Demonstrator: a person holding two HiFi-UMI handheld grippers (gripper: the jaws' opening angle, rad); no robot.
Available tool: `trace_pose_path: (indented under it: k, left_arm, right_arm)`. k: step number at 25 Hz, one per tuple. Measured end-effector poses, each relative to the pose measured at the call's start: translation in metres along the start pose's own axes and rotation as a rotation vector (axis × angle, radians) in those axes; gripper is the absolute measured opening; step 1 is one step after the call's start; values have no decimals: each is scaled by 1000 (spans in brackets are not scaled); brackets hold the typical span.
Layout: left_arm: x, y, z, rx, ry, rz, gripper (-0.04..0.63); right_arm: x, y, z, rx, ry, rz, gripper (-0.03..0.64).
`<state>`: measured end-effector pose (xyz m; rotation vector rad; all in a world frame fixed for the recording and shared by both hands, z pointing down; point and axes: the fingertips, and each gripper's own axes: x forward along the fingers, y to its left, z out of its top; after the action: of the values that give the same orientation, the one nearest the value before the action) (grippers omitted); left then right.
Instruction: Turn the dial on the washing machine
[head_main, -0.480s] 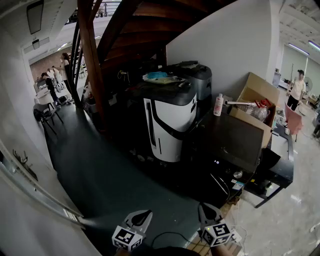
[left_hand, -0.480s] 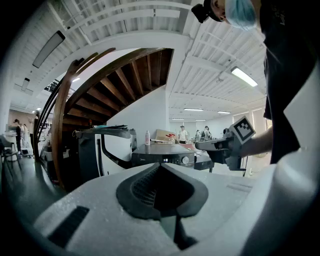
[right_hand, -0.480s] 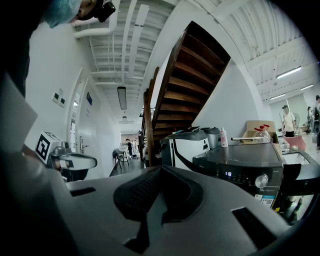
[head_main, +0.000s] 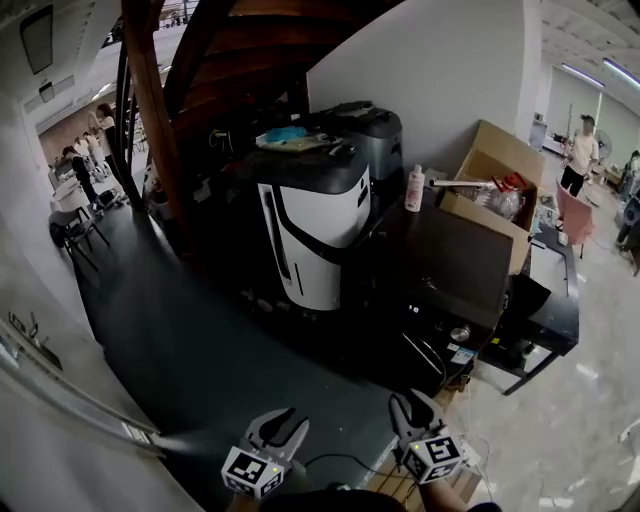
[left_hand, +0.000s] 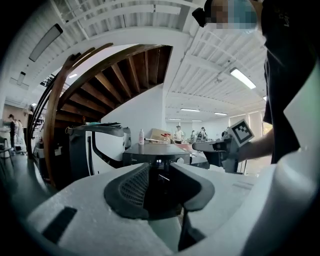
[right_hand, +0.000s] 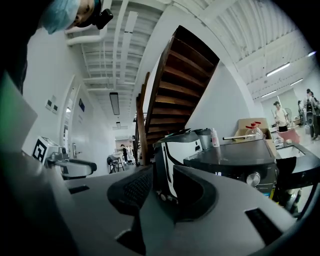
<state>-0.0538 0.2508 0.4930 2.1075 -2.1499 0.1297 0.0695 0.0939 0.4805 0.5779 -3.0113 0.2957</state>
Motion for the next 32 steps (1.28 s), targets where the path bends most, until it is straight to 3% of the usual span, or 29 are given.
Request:
trace_pose_path:
  k: [3,7,22,32]
  left_arm:
    - [22,3,4,-27,7,-31,122]
    - [52,13,5,-42,7,-104,184]
    - [189,96,17,-49,61,-449,250]
    - [242,127,19,-24,104,-655,256]
  right_arm:
    - [1,-20,-3,-12,3,-60,141]
    - [10,-41,-8,4,7,-139,181]
    - [76,-95,6,56,2,-504,201]
    - [104,-109,7,78,-12,-707,201]
